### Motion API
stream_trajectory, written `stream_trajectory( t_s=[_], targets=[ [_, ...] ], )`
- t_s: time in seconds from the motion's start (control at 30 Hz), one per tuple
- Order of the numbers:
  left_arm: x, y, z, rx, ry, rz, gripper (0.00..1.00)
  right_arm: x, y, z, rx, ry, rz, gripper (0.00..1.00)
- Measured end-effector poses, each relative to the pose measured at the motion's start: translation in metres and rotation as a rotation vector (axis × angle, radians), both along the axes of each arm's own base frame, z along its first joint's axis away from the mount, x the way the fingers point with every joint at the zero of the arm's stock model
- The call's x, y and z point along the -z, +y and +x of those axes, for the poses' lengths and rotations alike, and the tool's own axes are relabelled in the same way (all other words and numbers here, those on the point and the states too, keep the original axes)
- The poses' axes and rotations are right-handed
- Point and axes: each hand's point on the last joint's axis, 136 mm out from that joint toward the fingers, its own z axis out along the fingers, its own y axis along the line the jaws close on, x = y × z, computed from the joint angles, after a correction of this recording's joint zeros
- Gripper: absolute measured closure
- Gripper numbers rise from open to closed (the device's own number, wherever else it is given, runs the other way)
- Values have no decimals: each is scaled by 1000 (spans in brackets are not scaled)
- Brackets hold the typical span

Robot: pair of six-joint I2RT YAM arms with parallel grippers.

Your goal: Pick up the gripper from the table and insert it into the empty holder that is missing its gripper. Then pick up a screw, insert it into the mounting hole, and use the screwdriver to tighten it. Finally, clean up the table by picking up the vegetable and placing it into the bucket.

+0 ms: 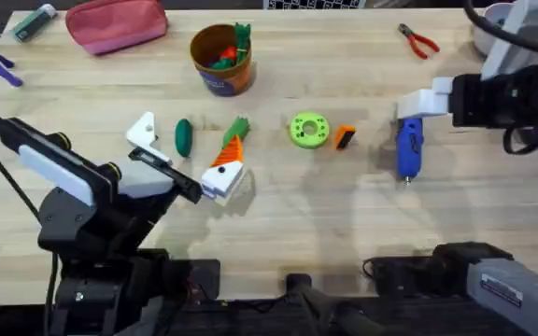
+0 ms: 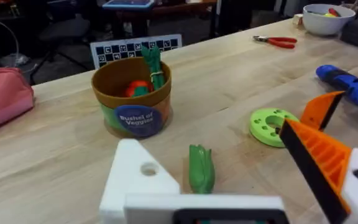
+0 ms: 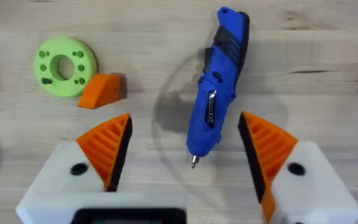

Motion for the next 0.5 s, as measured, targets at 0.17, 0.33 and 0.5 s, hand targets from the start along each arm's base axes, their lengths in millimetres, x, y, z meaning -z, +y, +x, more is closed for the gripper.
stream_trajectory(
  t_s=[0.17,0.33,0.5],
  targets=[
    [0,-10,-6,70,-6,3,15,0,0,0,0,0,0,11],
    [-2,-34,-25,256,-53,50,15,0,0,0,0,0,0,11],
    [-2,-53,-46,423,-82,52,15,0,0,0,0,0,0,10]
  ],
)
